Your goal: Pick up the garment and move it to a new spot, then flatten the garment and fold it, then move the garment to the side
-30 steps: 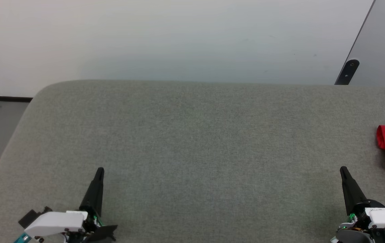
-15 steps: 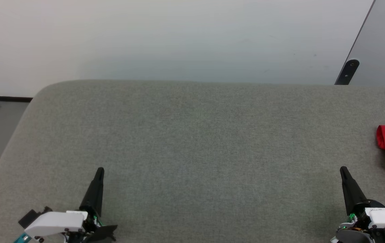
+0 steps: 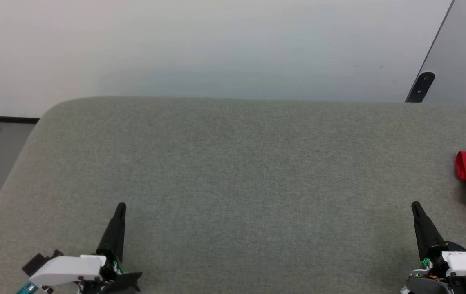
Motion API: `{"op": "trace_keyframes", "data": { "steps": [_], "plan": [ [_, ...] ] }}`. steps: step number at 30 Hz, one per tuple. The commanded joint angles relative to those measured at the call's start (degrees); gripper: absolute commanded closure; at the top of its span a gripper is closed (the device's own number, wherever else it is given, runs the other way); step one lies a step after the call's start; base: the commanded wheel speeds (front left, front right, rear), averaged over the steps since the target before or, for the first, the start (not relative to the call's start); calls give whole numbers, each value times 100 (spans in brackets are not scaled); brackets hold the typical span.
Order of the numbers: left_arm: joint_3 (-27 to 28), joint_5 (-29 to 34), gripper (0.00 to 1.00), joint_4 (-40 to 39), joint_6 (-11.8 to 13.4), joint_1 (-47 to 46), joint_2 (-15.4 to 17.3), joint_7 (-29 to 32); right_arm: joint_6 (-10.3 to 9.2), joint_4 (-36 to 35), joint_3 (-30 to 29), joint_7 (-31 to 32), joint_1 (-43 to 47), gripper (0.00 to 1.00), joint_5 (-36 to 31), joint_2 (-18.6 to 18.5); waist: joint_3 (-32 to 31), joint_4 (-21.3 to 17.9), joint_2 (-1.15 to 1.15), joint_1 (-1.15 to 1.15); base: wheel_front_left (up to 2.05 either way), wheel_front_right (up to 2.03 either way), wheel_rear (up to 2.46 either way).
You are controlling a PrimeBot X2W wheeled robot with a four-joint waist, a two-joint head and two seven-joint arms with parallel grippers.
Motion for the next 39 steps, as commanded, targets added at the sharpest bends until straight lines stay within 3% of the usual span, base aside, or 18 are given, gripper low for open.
{"op": "trace_keyframes", "data": {
  "steps": [1,39],
  "plan": [
    [13,-33,100,7,-18,-52,-4,13,-6,9,-4,17,-74,100,25,12,0,0,0,0,0,0,0],
    [9,-38,100,6,-18,-52,-4,9,-6,9,-3,16,-74,100,25,12,0,0,0,0,0,0,0]
  ]
}}
